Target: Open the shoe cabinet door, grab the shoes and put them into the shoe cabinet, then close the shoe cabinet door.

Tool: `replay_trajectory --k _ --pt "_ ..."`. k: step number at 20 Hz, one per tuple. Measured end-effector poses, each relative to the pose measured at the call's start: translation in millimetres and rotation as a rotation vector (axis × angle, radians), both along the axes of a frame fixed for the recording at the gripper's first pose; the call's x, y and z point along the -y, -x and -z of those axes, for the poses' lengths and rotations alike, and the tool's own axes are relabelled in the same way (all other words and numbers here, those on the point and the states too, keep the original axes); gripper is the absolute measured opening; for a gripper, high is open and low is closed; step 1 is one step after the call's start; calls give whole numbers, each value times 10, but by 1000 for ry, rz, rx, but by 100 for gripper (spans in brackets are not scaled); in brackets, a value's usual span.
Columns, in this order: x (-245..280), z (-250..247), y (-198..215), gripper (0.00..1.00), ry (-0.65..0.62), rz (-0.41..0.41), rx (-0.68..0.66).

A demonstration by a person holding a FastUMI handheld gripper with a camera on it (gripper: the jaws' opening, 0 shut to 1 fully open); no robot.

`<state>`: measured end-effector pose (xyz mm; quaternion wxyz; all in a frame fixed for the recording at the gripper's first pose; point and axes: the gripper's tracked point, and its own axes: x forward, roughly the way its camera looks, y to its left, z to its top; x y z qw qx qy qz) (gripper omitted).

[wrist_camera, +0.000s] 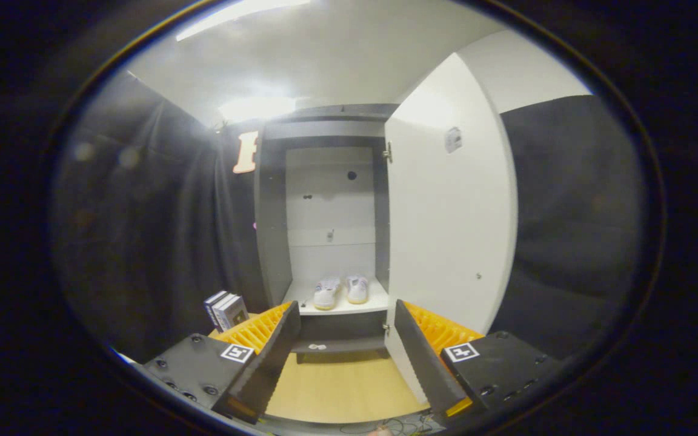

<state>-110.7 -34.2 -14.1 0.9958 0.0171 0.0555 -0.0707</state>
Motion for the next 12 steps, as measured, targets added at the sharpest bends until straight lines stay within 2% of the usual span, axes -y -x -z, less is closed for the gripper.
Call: replay_trajectory --k 6,9,12 --pt "1187 -170 396 98 37 75 14" --pt "1781 -197 408 98 53 93 8" --pt "2240 -191 236 98 50 88 11"
